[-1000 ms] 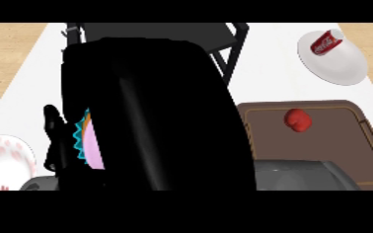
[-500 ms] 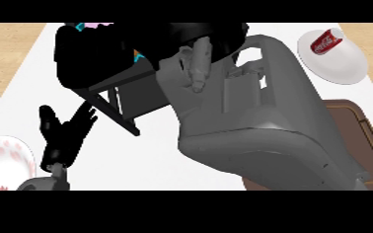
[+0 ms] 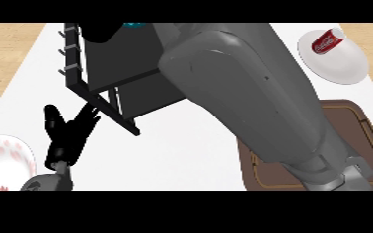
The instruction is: Pick the cupcake from the tray and place it in the tiered shelf
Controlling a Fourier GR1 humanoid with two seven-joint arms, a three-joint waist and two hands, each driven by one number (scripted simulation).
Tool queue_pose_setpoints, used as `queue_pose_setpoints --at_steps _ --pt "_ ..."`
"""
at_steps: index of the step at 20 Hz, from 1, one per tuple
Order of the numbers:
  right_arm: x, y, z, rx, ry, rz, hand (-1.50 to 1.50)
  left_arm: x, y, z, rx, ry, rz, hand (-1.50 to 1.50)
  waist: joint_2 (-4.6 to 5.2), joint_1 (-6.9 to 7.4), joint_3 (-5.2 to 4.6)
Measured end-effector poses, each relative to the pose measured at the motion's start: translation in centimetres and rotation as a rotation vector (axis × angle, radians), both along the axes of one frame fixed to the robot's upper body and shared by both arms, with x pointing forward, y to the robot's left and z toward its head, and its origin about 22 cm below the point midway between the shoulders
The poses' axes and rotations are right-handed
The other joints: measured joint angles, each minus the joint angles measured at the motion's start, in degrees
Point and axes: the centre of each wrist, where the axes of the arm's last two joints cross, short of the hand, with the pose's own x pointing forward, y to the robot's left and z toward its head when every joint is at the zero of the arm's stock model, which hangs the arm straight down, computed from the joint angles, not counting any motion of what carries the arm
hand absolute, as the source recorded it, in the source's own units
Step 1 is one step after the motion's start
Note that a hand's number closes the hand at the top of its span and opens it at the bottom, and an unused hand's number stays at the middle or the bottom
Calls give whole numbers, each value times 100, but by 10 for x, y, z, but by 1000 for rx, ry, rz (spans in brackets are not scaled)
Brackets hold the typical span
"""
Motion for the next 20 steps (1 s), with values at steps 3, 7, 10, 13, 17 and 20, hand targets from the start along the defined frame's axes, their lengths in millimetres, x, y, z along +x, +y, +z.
queue_pose_setpoints --at_steps 3,7,10,13,17,20 --pt "14 5 -11 -7 0 -12 150 0 2 3 1 -3 -3 0 0 14 1" --pt "32 10 -26 -15 -13 -25 150 -2 -1 4 -2 -2 -5 0 5 37 0" --pt "39 12 -33 -12 -29 -23 150 -3 -1 5 -1 -4 -4 0 2 36 1" --pt "48 5 -39 0 -38 -6 150 -2 0 3 4 -2 0 0 0 16 2" --pt "54 8 -37 3 -41 18 150 -5 2 2 4 -3 -4 0 2 30 2" --pt "58 8 -33 5 -41 33 150 0 7 9 1 -9 1 0 0 18 1"
